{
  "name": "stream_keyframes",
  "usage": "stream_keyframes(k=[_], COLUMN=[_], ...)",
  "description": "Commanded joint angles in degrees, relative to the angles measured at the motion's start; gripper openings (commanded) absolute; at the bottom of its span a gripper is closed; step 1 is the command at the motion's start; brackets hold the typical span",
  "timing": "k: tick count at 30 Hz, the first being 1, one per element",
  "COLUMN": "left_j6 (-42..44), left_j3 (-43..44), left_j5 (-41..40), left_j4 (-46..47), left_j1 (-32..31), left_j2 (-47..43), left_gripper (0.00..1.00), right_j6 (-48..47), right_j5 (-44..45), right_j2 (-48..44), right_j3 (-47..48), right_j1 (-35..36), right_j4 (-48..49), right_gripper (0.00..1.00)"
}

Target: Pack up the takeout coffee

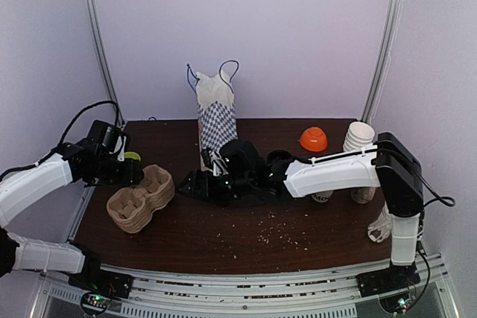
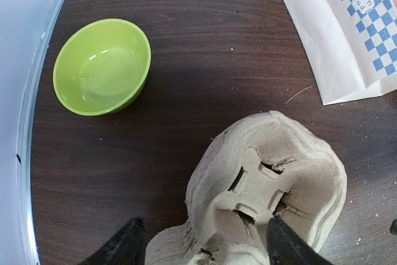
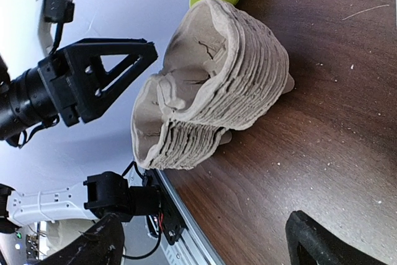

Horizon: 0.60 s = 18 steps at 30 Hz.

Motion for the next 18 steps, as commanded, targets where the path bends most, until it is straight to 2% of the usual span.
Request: stream_keyframes(k=[1, 6, 13, 18], left_j6=[0.64, -1.40, -4.99, -7.09], left_j3=[2.63, 1.04, -3.81, -7.45], left_j5=[-2.58, -5.06, 0.16, 2.62], left_j4=[-0.40, 1.89, 8.38, 11.34], left_j1=[0.33, 0.67, 2.03, 2.53], left_j2=[-2.65, -1.57, -1.88, -2.23], left_gripper=[0.74, 0.77, 0.78, 0.78], right_j6=[7.84, 14.14, 19.60, 20.75], right_j5=[0.00, 1.05, 2.25, 2.69], right_j2=[4.10, 10.97, 20.03, 24.98], right_j3=[3.98, 10.04, 20.72, 28.16], right_j1=[0.16, 0.38, 0.87, 0.91], right_j4=[5.97, 7.86, 4.14, -0.11], right_gripper=[0.91, 0.90, 0.93, 0.89])
